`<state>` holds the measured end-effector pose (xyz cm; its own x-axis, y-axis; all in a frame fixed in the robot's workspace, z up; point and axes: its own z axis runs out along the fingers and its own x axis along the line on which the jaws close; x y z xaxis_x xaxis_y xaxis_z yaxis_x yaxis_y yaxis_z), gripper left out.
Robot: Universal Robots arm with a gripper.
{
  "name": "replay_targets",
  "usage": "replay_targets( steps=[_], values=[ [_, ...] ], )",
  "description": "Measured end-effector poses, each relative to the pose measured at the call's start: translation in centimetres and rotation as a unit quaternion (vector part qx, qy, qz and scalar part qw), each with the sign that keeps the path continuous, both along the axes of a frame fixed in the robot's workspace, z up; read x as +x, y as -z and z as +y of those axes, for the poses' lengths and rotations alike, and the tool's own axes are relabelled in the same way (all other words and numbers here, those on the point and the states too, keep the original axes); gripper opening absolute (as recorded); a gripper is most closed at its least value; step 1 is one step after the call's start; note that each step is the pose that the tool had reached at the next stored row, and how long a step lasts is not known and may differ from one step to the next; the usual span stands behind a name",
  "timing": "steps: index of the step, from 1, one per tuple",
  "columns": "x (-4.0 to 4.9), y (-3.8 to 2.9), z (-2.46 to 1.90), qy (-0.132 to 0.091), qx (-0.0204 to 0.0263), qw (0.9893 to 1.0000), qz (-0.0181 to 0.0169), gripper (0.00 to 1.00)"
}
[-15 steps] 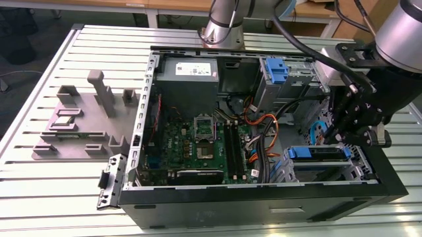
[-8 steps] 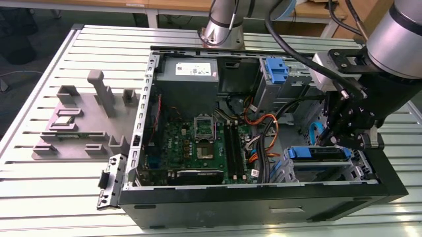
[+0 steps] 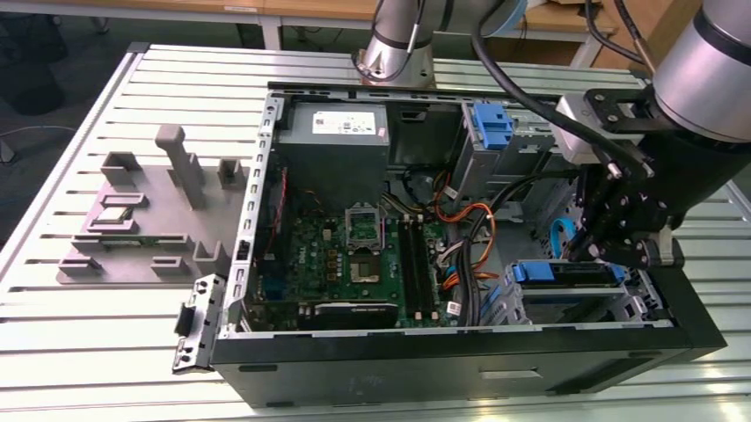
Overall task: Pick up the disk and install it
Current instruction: 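Insert the first disk wire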
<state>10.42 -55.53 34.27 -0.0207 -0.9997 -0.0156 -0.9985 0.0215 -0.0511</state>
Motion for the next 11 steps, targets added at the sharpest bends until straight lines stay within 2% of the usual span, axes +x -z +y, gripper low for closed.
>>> replay_targets(
  steps=[11],
  values=[
    [0.06,0.29,-0.12,0.0,0.0001,1.0,0.0,0.16]
  ],
)
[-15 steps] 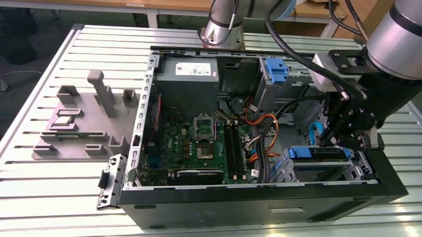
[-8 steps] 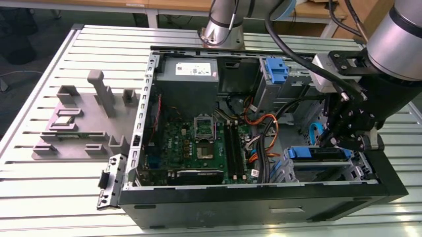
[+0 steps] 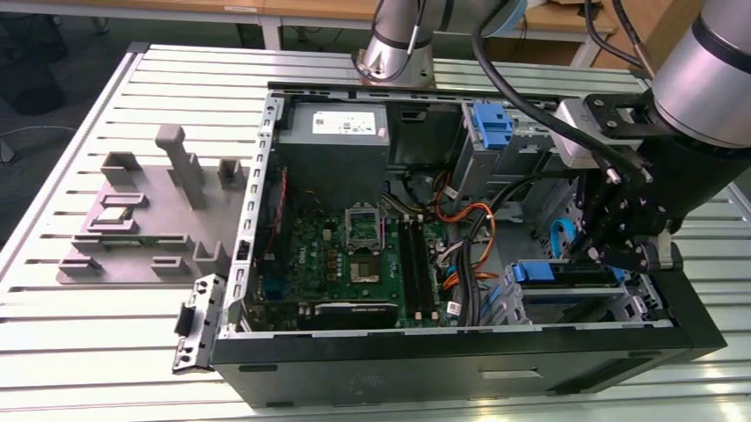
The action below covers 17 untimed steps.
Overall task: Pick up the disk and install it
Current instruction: 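Insert the first disk wire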
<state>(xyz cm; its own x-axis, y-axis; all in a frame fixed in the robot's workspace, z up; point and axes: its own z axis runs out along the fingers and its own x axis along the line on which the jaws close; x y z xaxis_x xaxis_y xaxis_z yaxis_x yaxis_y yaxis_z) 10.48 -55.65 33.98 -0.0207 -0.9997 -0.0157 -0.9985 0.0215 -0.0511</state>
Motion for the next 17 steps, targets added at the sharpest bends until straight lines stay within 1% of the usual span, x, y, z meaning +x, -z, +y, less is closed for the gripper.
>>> replay_targets(
  steps=[6,9,17],
  values=[
    [0.11,0.1,-0.16,0.0,0.0,1.0,0.0,0.16],
    [0.12,0.23,-0.19,0.0,-0.0002,1.0,0.0,0.16],
    [0.12,0.28,-0.2,0.0,-0.0001,1.0,0.0,0.16]
  ],
)
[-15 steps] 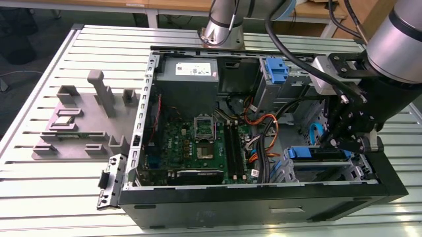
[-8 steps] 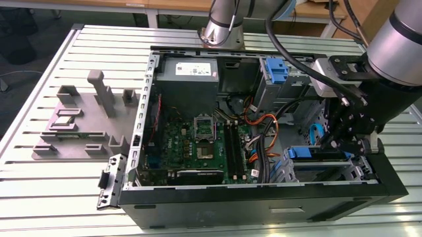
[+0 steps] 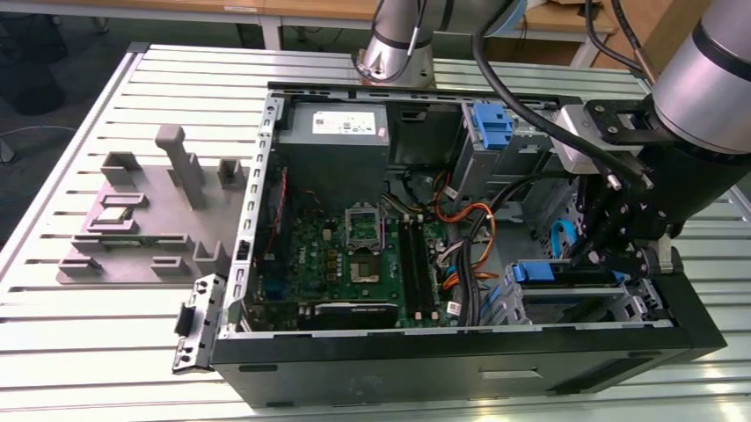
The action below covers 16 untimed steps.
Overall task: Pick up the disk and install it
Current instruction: 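Insert the first disk wire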
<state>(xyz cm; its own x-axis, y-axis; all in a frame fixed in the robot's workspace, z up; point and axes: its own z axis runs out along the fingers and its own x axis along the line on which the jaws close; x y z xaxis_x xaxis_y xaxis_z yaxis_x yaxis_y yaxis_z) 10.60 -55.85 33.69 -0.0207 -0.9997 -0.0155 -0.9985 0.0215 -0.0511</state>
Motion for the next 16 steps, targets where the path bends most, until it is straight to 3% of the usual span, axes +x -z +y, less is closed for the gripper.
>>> replay_targets(
  steps=[16],
  values=[
    [-0.09,0.13,-0.15,-0.021,0.0001,0.9998,-0.0007,0.16]
  ],
)
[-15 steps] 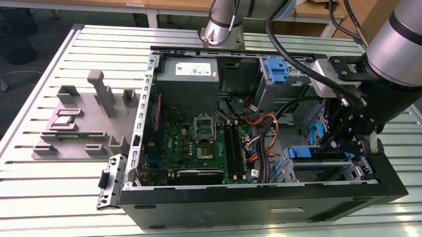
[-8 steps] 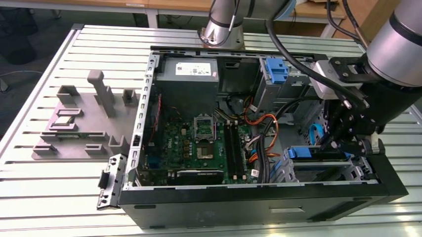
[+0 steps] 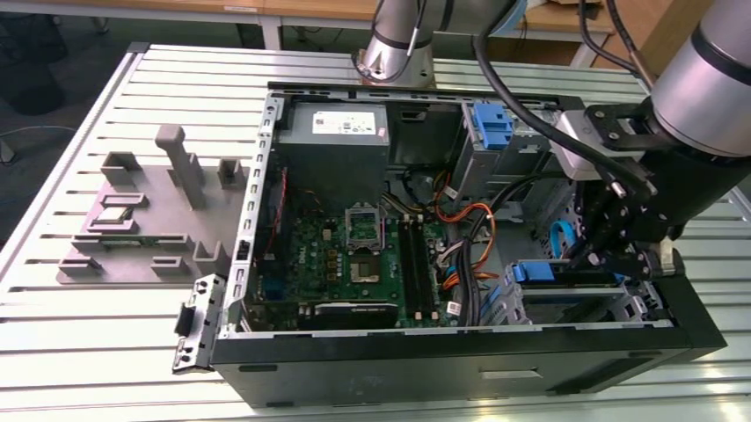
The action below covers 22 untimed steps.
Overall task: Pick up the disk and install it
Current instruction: 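Insert the first disk wire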
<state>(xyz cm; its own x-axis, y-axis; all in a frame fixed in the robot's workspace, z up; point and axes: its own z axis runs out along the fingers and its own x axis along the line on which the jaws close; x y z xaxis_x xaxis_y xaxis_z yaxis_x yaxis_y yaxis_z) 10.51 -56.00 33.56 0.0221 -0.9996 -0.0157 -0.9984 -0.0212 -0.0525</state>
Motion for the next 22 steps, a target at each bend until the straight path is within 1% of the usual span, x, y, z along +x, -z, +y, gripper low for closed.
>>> replay_targets(
  steps=[22],
  values=[
    [-0.05,0.58,0.0,-0.003,-0.0005,1.0,0.0,0.16]
  ],
)
